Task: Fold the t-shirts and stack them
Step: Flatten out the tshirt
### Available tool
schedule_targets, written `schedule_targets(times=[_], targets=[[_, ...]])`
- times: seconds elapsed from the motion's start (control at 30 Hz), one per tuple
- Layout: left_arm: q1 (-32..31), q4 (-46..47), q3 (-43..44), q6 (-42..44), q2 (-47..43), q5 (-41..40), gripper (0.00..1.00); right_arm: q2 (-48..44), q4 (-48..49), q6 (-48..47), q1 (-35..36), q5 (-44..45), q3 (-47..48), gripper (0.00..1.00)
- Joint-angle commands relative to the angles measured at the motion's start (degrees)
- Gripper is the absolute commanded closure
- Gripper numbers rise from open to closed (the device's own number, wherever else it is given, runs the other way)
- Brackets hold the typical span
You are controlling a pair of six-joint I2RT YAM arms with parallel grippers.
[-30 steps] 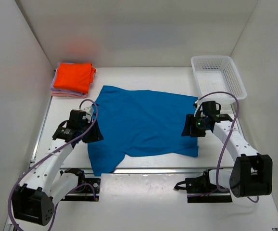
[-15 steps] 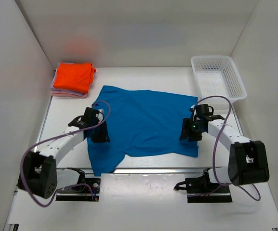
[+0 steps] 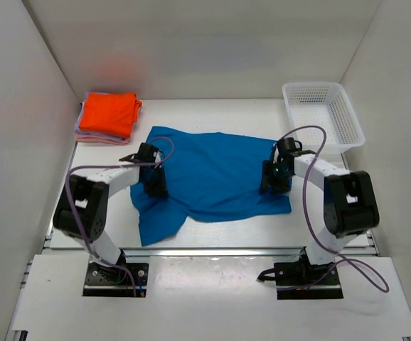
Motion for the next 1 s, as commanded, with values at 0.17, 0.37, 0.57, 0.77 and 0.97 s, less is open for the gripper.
schedule_targets(times=[0.17,0.37,0.57,0.77,0.97], targets=[[3.3,-1.5,22.4,2.5,17.6,-4.8,0.71,14.9,-1.2,-2.0,1.2,10.6,20.8,0.54],[7.5,-3.7,29.1,4.7,16.5,-4.0,0.7,13.6,-3.1,-5.6,2.1,13.6,30.8,0.53],[8.6,-1.6,16.7,3.9,-1.6,-1.8,0.63,6.5,-1.4,-4.9,2.8,12.6,28.1,0.53],[7.0,-4.1,5.5,3.0,-10.8,-3.0,0.59,0.8,-1.9,-3.8,2.6,13.0,20.8,0.53],[6.4,-1.5,-3.9,2.0,-14.0,-3.0,0.46,-5.8,2.5,-1.9,1.2,8.6,10.7,0.53]])
